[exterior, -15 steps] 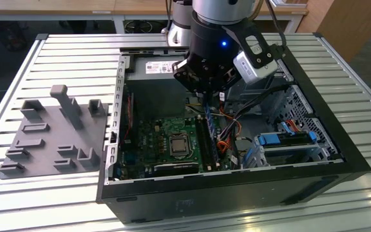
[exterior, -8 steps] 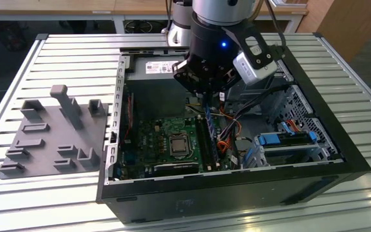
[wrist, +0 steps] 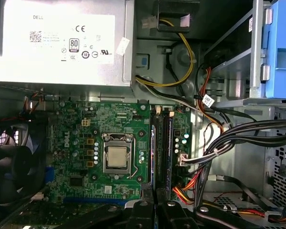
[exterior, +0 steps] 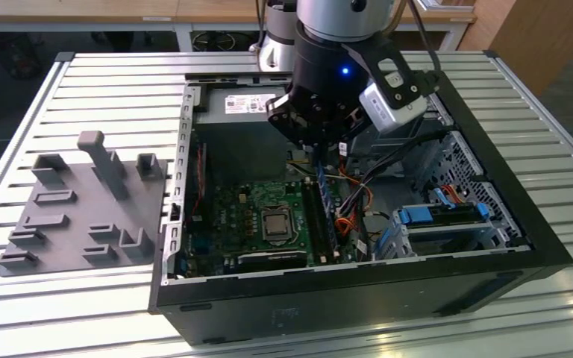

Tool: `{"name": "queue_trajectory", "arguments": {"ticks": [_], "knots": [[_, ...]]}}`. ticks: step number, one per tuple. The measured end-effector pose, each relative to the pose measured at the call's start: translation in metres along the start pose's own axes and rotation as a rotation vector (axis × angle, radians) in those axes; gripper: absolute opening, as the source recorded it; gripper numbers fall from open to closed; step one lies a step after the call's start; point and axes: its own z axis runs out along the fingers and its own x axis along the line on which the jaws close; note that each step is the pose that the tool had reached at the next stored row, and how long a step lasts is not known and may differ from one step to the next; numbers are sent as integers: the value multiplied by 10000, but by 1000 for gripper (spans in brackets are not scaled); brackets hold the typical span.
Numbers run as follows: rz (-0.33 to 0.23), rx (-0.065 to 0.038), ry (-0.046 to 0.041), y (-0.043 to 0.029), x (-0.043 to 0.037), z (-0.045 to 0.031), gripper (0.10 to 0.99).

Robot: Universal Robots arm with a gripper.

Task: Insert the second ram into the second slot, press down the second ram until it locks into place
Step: 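Press down the second ram until it locks into place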

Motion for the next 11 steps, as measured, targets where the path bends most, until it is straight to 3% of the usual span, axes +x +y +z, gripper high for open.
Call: {"name": "queue_trajectory", "arguments": {"ticks": [11], "knots": [[9, -1, 0, 0, 1, 37, 137]]}}
